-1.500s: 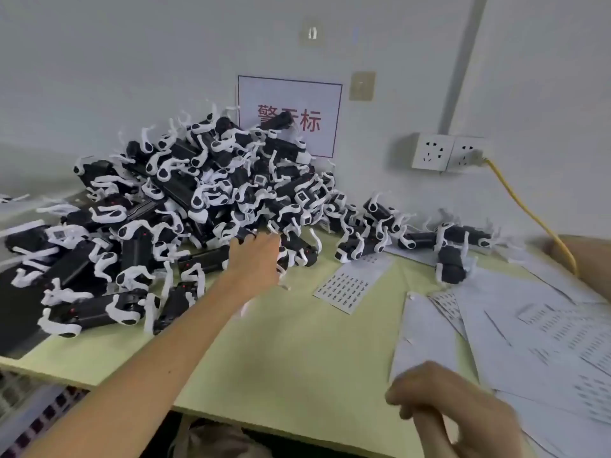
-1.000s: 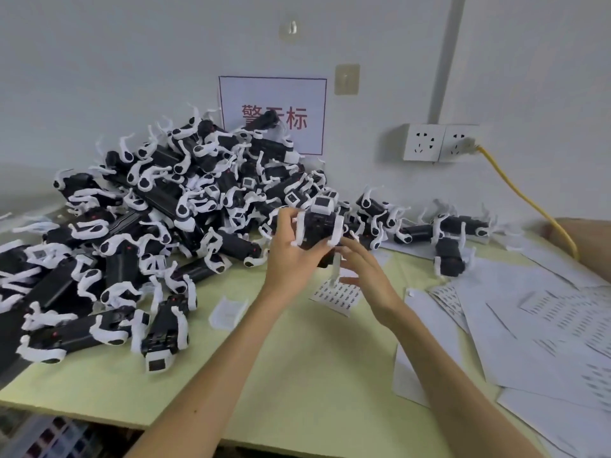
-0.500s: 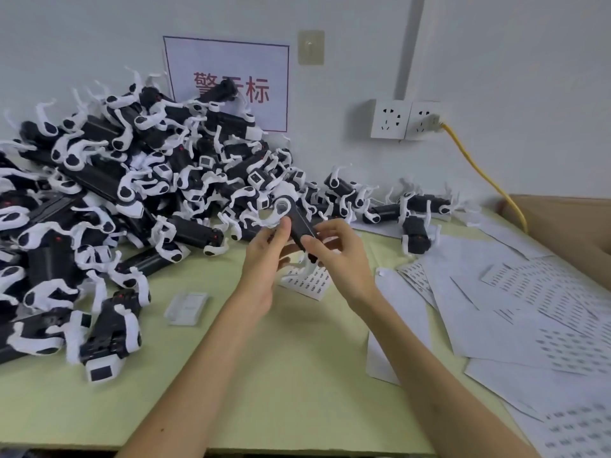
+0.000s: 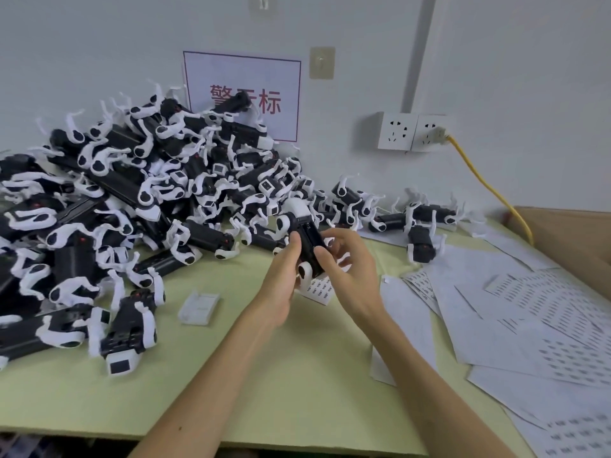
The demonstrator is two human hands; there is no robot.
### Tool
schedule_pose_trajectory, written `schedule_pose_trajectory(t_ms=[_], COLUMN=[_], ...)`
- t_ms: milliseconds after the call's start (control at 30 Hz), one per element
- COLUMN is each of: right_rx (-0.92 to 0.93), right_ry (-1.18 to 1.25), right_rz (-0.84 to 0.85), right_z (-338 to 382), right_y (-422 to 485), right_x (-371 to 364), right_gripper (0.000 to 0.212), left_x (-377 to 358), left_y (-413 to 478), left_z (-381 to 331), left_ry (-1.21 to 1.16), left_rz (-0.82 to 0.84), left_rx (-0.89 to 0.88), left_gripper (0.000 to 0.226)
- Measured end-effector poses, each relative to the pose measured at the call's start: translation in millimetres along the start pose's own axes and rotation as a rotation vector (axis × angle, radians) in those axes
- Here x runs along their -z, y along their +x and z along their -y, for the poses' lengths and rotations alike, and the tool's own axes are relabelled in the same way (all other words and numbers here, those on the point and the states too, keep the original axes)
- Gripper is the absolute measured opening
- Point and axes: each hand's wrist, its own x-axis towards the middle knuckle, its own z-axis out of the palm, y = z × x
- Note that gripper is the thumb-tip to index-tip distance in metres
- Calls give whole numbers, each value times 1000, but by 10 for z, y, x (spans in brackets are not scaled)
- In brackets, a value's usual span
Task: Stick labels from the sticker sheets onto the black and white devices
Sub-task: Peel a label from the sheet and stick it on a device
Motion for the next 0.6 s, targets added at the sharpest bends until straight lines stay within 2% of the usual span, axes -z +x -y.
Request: schedule_pose_trajectory(t_ms=[133,267,333,467,600], right_rx=[-46,-103,-166,-333,-193], right_ry=[28,112,210,500,273], right_rz=[-38,-104,-110,51,68], right_z=[-13,15,1,-8,-38], right_y=[-1,25,60,98,75], right_x=[11,30,78,187,178], right_gripper=[18,15,19,15,14], left_x=[-55,-77,-48,61,56], left_y=[-34,-48,-46,-49,-75], left_z=[57,88,83,37,-58], left_ry=[153,234,276,262,150], left_rz=[-39,30,78,103,-21], left_rx=[-135,-195,-214,-203,-127], left_gripper=[31,22,21,35,32])
